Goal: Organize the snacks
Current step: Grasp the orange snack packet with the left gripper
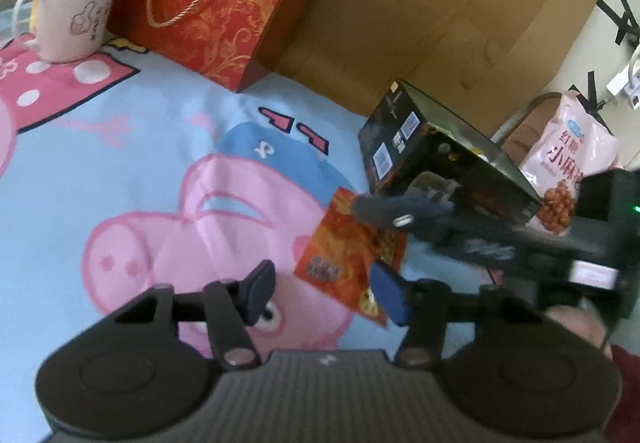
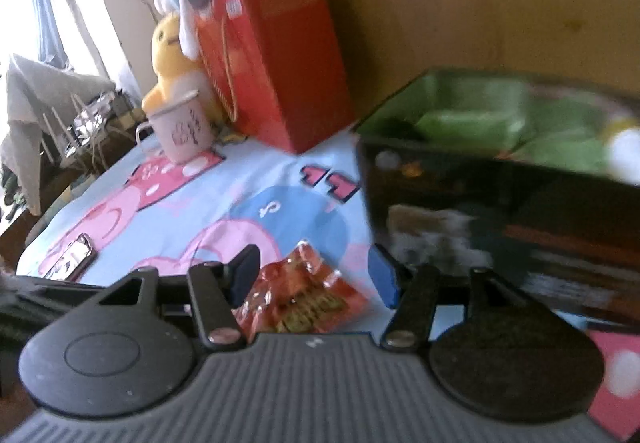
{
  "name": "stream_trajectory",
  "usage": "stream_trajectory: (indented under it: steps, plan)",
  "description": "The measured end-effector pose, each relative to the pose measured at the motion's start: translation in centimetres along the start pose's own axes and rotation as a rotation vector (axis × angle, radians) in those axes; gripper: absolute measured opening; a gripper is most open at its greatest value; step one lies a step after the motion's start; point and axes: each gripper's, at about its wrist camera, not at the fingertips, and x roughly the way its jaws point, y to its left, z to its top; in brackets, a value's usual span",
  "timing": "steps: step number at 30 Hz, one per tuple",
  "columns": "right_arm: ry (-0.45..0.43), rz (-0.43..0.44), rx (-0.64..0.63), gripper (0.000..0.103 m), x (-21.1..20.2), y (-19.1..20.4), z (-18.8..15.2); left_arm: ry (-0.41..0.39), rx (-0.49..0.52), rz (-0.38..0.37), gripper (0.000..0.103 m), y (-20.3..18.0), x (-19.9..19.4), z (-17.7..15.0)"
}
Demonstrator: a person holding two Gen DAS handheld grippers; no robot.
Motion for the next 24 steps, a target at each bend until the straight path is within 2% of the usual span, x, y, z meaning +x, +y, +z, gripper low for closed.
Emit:
stream_trajectory:
  steps: [1, 3, 6, 7, 8, 10, 14, 16, 17, 19, 22, 24]
  plan:
    - [-0.012, -0.004, -0.011, 0.045, 0.0, 0.2, -0.2, -0.007, 0.012, 0.003, 0.045, -0.2, 0.2, 0.0]
    - [0.01, 0.036, 0.017, 0.023, -1.0, 0.1, -0.5, -0.019, 0.046, 0.016, 0.045, -0.8, 0.5, -0.2]
    - [0.001, 0.035, 0.065, 0.014, -4.1, -0.2, -2.5, -0.039, 0.119, 0.037, 0.045, -1.9, 0.6, -1.0]
    - [-0.005, 0.034, 0.082, 0.012, -5.3, -0.3, -3.3, -0.036, 0.14, 0.021, 0.041, -2.4, 0.5, -1.3]
    - [-0.014, 0.035, 0.098, 0.008, -6.8, -0.3, -4.4, -0.014, 0.155, -0.02, 0.041, -2.9, 0.5, -1.8]
    - [-0.046, 0.003, 0.113, 0.008, -9.5, -0.3, -6.4, 0.001, 0.213, -0.052, 0.04, -4.8, 0.5, -3.1]
    - [-0.102, -0.032, 0.188, 0.014, -14.7, -1.5, -10.3, 0.031, 0.323, -0.14, 0.043, -8.4, 0.4, -5.7]
    - [-0.107, -0.048, 0.214, 0.022, -16.2, -2.3, -11.3, 0.073, 0.32, -0.207, 0.047, -8.8, 0.1, -5.8]
    - [-0.118, -0.063, 0.213, 0.038, -17.1, -2.3, -11.9, 0.085, 0.307, -0.216, 0.048, -8.7, 0.0, -5.7]
    - [-0.147, -0.097, 0.165, 0.055, -18.6, -1.7, -12.8, 0.121, 0.271, -0.221, 0.049, -8.0, -0.3, -5.1]
    - [-0.13, -0.132, 0.05, 0.056, -18.1, 0.2, -13.0, 0.206, 0.21, -0.271, 0.049, -7.0, -0.4, -4.7]
    - [-0.111, -0.141, -0.021, 0.056, -16.9, 1.2, -12.9, 0.221, 0.201, -0.269, 0.049, -6.8, -0.5, -4.8]
